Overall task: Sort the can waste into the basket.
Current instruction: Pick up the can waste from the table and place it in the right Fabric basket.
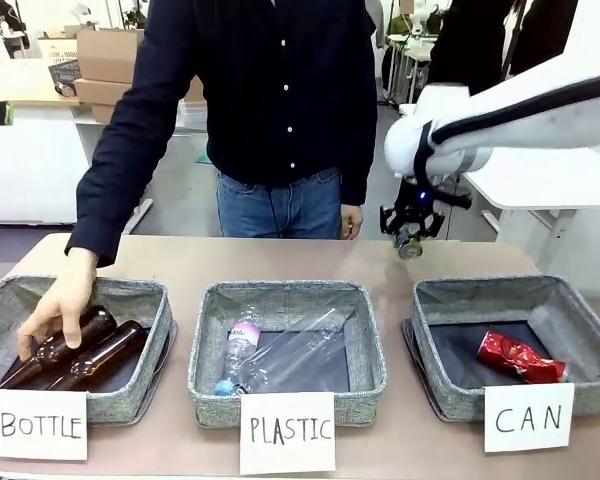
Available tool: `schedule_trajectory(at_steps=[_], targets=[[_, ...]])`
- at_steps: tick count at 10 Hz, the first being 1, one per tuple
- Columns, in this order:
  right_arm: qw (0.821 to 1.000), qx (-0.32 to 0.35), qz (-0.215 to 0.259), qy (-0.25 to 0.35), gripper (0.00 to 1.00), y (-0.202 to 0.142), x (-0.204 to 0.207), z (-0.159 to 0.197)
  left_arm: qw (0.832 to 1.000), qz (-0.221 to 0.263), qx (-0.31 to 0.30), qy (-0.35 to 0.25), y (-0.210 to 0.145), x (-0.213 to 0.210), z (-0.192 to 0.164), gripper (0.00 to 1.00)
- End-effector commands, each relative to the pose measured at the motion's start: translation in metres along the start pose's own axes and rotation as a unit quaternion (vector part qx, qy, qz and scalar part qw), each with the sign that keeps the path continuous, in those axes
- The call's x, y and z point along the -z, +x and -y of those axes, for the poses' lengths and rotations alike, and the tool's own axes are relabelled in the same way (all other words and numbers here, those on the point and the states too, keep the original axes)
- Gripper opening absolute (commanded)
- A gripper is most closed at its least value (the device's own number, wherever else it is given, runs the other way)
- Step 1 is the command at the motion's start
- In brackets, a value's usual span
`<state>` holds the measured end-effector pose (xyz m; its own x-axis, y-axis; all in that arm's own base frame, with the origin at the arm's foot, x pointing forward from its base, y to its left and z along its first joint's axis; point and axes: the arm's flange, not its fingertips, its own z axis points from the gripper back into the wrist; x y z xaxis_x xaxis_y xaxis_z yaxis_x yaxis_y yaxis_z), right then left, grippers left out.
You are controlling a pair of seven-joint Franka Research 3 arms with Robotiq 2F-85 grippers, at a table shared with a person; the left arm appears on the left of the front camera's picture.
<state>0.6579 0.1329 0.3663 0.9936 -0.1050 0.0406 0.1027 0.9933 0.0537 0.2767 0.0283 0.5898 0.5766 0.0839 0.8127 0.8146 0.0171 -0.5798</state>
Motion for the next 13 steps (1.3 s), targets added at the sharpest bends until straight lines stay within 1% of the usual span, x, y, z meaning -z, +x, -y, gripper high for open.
schedule_trajectory(at_steps=[1, 2, 3, 4, 5, 6, 7, 8, 12, 13], targets=[[0.999, -0.048, -0.003, 0.012, 0.20, -0.086, -0.095, 0.032, 1.000, 0.009, 0.003, -0.007, 0.002, 0.003, 0.002, 1.00], [0.998, -0.068, 0.009, 0.007, 0.20, -0.128, -0.128, 0.048, 1.000, 0.009, 0.003, -0.007, 0.002, 0.003, 0.002, 1.00], [0.995, -0.096, -0.002, -0.001, 0.20, -0.166, -0.144, 0.065, 1.000, 0.009, 0.003, -0.007, 0.002, 0.003, 0.002, 1.00], [0.993, -0.118, -0.003, -0.002, 0.20, -0.199, -0.150, 0.084, 1.000, 0.009, 0.003, -0.007, 0.002, 0.003, 0.002, 1.00], [0.989, -0.146, -0.001, 0.008, 0.20, -0.230, -0.147, 0.107, 1.000, 0.009, 0.003, -0.007, 0.002, 0.003, 0.002, 1.00], [0.988, -0.152, 0.005, 0.022, 0.20, -0.249, -0.139, 0.123, 1.000, 0.009, 0.003, -0.007, 0.002, 0.003, 0.002, 1.00], [0.987, -0.155, 0.013, 0.044, 0.20, -0.261, -0.132, 0.132, 1.000, 0.009, 0.003, -0.007, 0.002, 0.003, 0.002, 1.00], [0.988, -0.146, 0.011, 0.054, 0.20, -0.265, -0.126, 0.136, 1.000, 0.009, 0.003, -0.007, 0.002, 0.003, 0.002, 1.00], [0.986, -0.153, -0.002, 0.064, 0.20, -0.256, -0.124, 0.135, 1.000, 0.009, 0.003, -0.007, 0.002, 0.003, 0.002, 1.00], [0.987, -0.146, -0.009, 0.062, 0.95, -0.253, -0.124, 0.135, 1.000, 0.009, 0.003, -0.007, 0.002, 0.003, 0.002, 1.00]])
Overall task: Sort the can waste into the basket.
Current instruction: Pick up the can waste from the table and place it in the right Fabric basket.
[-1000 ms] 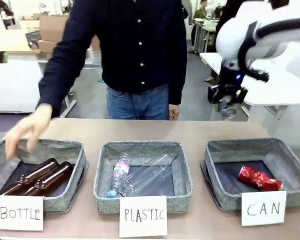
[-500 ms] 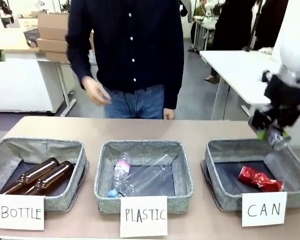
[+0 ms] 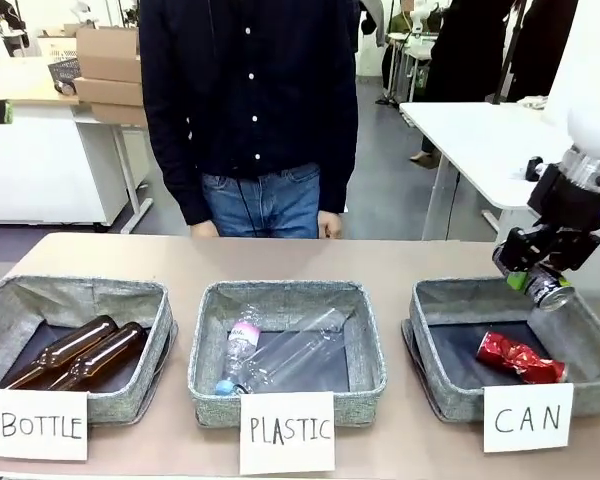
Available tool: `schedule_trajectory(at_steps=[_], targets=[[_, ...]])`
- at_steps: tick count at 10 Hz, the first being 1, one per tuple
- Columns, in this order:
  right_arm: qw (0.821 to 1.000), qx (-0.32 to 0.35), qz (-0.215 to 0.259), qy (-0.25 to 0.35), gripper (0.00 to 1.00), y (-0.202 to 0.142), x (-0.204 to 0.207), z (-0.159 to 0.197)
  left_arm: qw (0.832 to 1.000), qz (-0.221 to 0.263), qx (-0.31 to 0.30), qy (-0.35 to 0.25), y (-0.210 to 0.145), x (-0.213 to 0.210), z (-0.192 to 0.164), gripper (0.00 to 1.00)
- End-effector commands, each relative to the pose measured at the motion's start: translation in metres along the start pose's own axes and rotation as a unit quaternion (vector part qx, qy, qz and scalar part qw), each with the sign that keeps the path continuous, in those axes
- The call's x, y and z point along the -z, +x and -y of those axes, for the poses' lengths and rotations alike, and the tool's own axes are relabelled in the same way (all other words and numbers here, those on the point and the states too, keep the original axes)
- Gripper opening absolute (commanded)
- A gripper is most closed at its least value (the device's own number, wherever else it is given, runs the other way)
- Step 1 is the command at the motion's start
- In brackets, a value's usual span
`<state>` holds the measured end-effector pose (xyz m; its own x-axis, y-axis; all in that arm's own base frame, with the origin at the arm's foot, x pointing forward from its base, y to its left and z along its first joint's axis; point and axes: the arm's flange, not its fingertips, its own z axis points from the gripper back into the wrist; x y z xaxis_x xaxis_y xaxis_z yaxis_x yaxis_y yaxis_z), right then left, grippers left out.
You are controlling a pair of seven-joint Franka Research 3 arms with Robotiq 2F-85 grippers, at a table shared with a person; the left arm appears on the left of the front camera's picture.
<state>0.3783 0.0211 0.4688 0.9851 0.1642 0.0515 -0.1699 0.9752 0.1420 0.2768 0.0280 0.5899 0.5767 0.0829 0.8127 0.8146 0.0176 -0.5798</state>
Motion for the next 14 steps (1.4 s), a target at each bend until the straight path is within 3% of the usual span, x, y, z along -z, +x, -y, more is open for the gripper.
schedule_trajectory(at_steps=[1, 2, 10, 11, 12, 13, 14], targets=[[1.000, -0.014, -0.003, 0.015, 0.96, 0.009, -0.004, 0.002, 1.000, 0.009, 0.003, -0.008, 0.002, 0.003, 0.003, 1.00], [1.000, -0.011, -0.007, 0.017, 1.00, 0.011, -0.003, 0.002, 1.000, 0.009, 0.003, -0.008, 0.002, 0.003, 0.003, 1.00], [0.997, -0.023, -0.002, 0.078, 1.00, 0.023, -0.009, 0.002, 1.000, 0.009, 0.003, -0.008, 0.002, 0.003, 0.003, 1.00], [0.980, -0.033, 0.026, 0.192, 1.00, 0.024, -0.022, -0.003, 1.000, 0.009, 0.003, -0.008, 0.002, 0.003, 0.003, 1.00], [0.920, 0.038, 0.058, 0.385, 1.00, 0.025, -0.045, -0.014, 1.000, 0.009, 0.003, -0.008, 0.002, 0.003, 0.003, 1.00], [0.853, 0.027, 0.043, 0.520, 1.00, 0.017, -0.066, -0.015, 1.000, 0.009, 0.003, -0.008, 0.002, 0.003, 0.003, 1.00], [0.795, -0.002, 0.043, 0.605, 1.00, 0.009, -0.079, -0.010, 1.000, 0.009, 0.003, -0.008, 0.002, 0.003, 0.003, 1.00]])
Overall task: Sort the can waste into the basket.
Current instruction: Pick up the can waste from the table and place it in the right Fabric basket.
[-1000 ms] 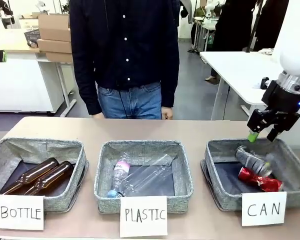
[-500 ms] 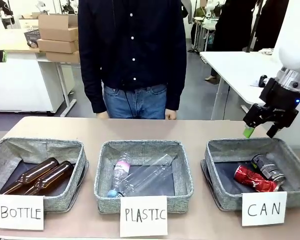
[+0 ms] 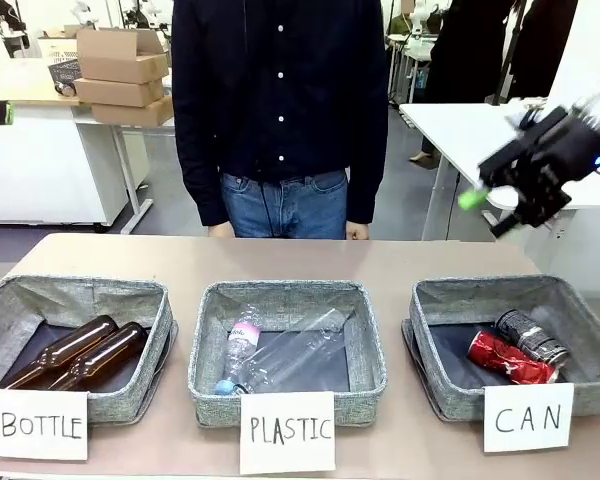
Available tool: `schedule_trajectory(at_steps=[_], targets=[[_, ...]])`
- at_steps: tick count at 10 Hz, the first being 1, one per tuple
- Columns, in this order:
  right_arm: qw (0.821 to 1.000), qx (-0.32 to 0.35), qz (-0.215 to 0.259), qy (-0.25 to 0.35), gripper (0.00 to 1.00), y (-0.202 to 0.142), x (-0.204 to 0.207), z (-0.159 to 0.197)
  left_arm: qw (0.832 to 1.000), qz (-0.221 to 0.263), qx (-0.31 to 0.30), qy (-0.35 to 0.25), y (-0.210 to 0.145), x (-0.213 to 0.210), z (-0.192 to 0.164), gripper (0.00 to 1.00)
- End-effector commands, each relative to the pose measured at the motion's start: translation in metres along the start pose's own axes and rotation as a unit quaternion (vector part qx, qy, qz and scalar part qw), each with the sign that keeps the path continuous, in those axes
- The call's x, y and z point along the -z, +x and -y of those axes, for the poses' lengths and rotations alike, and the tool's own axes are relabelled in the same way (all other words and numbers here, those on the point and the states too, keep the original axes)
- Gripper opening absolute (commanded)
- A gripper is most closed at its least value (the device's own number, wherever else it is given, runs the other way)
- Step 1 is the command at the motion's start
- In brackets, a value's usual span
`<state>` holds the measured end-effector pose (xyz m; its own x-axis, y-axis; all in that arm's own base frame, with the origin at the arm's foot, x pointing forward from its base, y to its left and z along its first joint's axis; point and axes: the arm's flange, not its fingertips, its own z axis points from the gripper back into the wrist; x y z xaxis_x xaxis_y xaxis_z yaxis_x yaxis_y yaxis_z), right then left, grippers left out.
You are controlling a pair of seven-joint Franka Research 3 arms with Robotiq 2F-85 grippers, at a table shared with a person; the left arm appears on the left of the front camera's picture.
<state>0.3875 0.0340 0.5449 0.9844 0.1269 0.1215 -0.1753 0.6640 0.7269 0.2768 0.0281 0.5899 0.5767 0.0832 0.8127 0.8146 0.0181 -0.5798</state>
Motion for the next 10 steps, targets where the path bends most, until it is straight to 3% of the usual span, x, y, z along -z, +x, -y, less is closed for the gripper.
schedule_trajectory(at_steps=[1, 3, 4, 5, 10], targets=[[0.935, 0.013, 0.004, 0.355, 1.00, -0.007, -0.021, 0.005, 1.000, 0.009, 0.003, -0.008, 0.002, 0.003, 0.002, 1.00], [0.891, -0.040, 0.061, 0.447, 1.00, -0.015, -0.035, 0.018, 1.000, 0.009, 0.003, -0.008, 0.002, 0.003, 0.002, 1.00], [0.888, -0.061, 0.079, 0.449, 1.00, -0.012, -0.036, 0.023, 1.000, 0.009, 0.003, -0.008, 0.002, 0.003, 0.002, 1.00], [0.969, -0.019, 0.032, 0.246, 1.00, -0.015, -0.041, -0.006, 1.000, 0.009, 0.003, -0.008, 0.002, 0.003, 0.002, 1.00], [0.969, -0.019, 0.032, 0.246, 1.00, -0.015, -0.041, -0.006, 1.000, 0.009, 0.003, -0.008, 0.002, 0.003, 0.002, 1.00]])
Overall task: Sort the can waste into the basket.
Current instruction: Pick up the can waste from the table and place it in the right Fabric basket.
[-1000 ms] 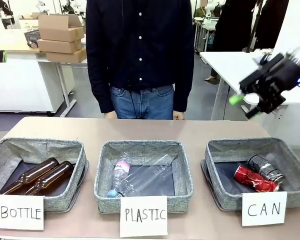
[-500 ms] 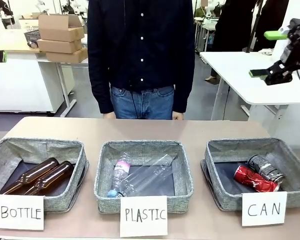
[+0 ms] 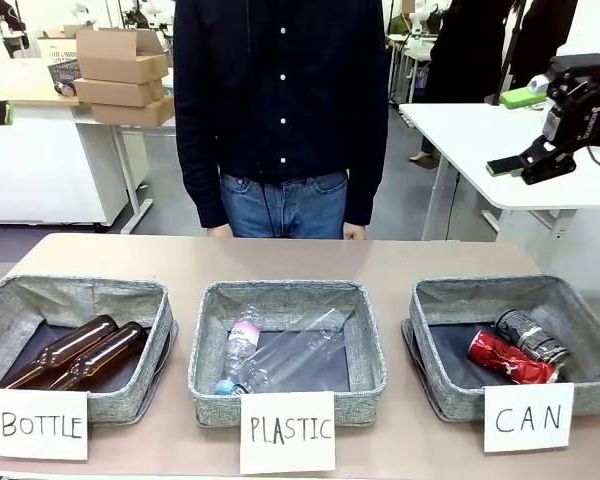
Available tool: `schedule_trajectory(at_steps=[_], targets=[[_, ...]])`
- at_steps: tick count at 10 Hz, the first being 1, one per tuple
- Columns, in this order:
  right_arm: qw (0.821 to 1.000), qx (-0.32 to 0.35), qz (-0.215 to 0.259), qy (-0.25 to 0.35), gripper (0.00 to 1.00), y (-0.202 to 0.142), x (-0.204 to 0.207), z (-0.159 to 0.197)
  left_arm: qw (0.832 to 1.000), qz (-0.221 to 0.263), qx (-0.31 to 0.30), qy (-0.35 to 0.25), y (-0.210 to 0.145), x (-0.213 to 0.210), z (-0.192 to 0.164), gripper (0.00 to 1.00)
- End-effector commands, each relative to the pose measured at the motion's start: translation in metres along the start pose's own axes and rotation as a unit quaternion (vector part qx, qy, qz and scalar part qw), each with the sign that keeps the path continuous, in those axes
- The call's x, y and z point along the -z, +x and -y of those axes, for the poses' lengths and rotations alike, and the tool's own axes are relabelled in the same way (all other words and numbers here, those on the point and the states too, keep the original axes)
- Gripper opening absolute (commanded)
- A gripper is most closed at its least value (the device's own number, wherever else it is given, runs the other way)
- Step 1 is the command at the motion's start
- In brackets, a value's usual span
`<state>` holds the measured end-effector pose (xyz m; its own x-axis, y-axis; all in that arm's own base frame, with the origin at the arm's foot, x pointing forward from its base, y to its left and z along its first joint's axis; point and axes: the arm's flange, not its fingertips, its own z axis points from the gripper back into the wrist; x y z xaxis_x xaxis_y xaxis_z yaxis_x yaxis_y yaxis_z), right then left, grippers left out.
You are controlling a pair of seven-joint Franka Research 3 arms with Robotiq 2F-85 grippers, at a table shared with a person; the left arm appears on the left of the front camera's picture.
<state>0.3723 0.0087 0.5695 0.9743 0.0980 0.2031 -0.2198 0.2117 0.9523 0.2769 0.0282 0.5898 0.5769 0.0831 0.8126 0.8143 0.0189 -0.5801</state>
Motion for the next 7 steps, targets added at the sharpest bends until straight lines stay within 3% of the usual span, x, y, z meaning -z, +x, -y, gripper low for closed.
schedule_trajectory(at_steps=[1, 7], targets=[[1.000, 0.010, 0.003, -0.007, 1.00, 0.0006, -0.0043, -0.0053, 1.000, 0.009, 0.003, -0.008, 0.0019, 0.0027, 0.0026, 1.00], [1.000, 0.010, 0.003, -0.007, 1.00, 0.0006, -0.0043, -0.0053, 1.000, 0.009, 0.003, -0.008, 0.0019, 0.0027, 0.0026, 1.00]])
